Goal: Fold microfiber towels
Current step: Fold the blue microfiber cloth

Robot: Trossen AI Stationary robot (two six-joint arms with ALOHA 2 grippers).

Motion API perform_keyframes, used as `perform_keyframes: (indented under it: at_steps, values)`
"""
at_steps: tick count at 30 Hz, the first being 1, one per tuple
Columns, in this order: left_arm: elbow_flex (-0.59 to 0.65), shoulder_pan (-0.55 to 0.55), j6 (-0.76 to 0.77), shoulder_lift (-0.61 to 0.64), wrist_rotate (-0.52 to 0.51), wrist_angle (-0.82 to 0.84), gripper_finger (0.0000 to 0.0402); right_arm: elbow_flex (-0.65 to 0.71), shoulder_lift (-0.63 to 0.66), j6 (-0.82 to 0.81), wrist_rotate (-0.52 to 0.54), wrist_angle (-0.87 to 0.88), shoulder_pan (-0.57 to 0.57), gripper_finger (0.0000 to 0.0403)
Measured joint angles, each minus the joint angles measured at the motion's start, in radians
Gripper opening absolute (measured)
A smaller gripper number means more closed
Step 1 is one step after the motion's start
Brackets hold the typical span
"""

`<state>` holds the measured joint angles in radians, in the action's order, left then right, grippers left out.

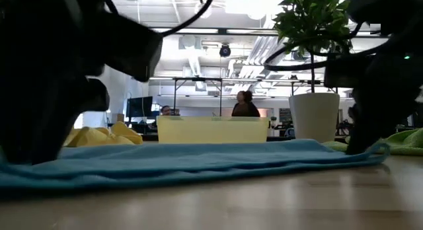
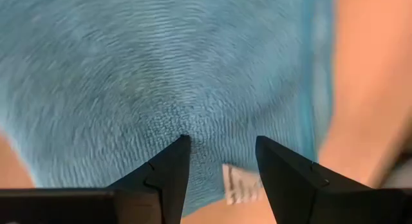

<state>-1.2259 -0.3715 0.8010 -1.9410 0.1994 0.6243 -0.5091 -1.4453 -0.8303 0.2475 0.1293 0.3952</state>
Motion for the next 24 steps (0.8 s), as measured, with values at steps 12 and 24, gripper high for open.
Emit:
perform_keyframes:
  at_steps: [12,24]
  values:
    - [-0.089,-0.002,0.007,0.013,-0.09,0.039,0.0168,-0.083,0.114,-0.046,-0.113,0.259,-0.094,0.013]
    - [-0.12,-0.005,0.051,0.075,-0.127,0.13,0.0168,-0.047,0.068,-0.417,-0.148,0.274,-0.093,0.0219]
